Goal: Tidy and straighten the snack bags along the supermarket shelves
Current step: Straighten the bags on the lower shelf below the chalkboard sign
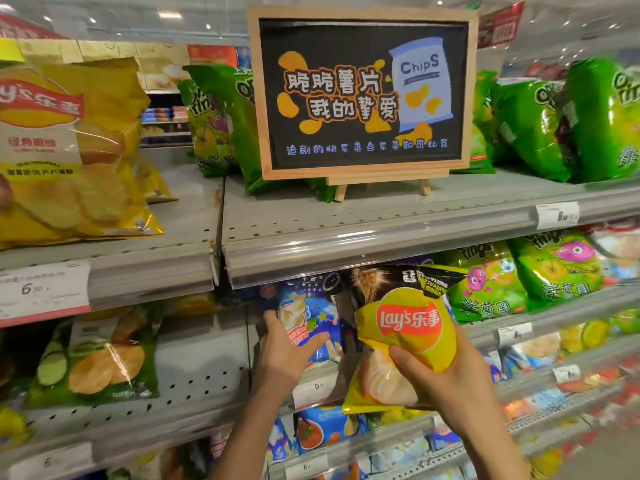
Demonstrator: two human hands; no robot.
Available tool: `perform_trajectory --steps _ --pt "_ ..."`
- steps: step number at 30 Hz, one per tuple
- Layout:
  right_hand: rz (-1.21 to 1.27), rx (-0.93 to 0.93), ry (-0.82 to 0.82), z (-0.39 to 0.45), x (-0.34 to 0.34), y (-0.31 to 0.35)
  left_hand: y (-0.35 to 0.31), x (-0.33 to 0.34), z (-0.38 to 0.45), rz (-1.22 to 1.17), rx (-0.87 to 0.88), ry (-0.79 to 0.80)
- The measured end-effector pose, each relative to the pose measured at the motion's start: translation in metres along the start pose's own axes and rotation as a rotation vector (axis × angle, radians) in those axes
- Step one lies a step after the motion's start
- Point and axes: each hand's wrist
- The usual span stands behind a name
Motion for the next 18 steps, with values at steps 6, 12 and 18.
perform_trajectory --steps 6,12,18 --pt "0.048 -0.033 0.141 -0.012 0.026 0.015 0.008 -0.035 -0.028 0.273 0.114 0.073" --pt "0.096 -0.044 0.308 -0.027 0.078 0.028 0.05 -0.087 -0.078 0.536 0.259 -0.291" --pt "0.08 -0.057 0.392 -0.041 0.145 0.049 0.108 -0.13 -0.106 0.685 0.212 -0.571"
Point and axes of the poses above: each hand's wrist, its own z-axis towards the middle knuckle, its own x-axis out of the palm, y = z × x, and after that the axes turned 7 degrees about z, right-handed
